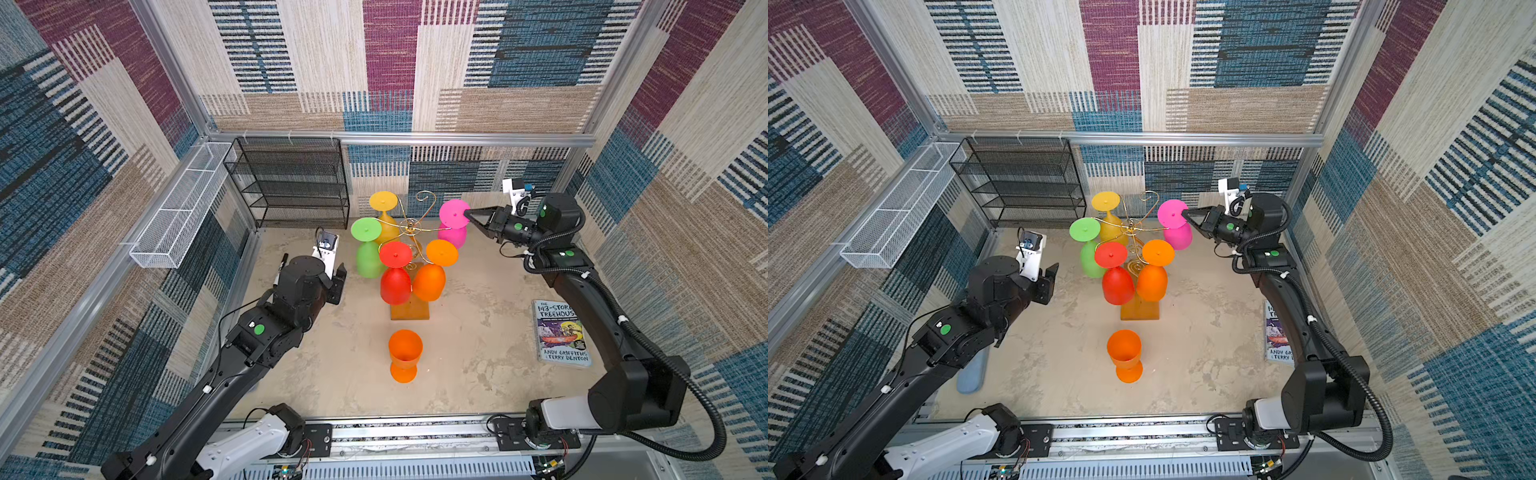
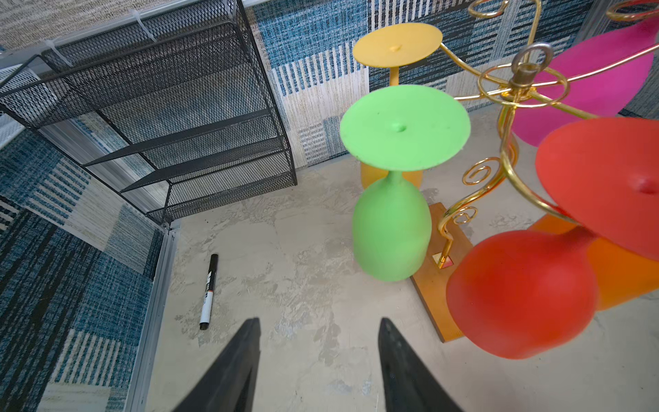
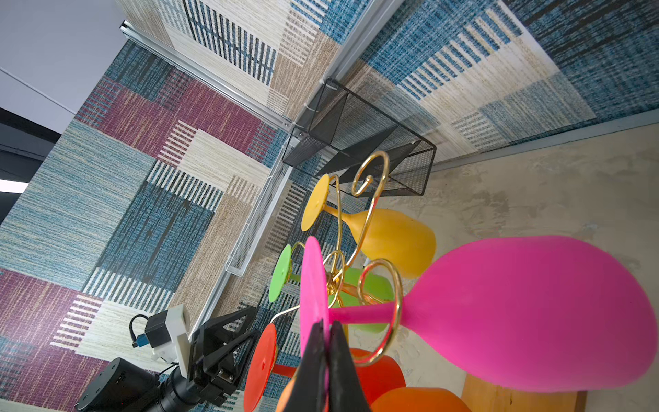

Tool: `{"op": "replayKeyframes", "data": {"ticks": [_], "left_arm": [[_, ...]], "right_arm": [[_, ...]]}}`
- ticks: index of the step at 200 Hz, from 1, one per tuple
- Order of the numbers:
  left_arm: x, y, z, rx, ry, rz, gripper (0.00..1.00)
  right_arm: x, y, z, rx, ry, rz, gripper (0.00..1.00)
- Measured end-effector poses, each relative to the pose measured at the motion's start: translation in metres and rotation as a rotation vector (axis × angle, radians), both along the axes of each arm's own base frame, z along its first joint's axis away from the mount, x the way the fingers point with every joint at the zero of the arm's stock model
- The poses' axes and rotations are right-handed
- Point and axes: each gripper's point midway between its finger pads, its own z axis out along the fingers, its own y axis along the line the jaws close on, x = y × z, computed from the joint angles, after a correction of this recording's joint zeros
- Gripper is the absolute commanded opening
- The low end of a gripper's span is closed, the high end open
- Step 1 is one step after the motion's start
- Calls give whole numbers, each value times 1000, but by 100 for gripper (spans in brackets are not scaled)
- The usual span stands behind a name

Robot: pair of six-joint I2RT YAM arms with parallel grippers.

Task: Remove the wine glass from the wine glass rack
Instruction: 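Align the right gripper around the pink glass's foot on the rack, then close the right gripper on the pink glass's foot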

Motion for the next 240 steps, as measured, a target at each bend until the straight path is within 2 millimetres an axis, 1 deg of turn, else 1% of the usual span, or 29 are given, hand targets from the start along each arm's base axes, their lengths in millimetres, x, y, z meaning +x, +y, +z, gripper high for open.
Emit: {"op": "replayKeyframes", "data": {"ticks": [68, 125, 165, 202, 240], "left_arm": [[1, 0, -6, -3, 13, 6, 55], [-1, -3, -7, -22, 20, -9, 55], [-1, -2, -6, -43, 19, 0, 55], [-5, 0, -2, -54, 7, -1, 56], [-6, 1, 1, -62, 1, -1, 64]], "right_arm": [[-9, 4, 2, 3, -8, 25, 0], [-18, 24, 0, 11, -6, 95, 0], [-9, 35, 5, 12, -14, 118, 0], [12, 39, 9, 15, -23, 116, 0], [29, 41, 11, 15, -25, 113, 0]]}}
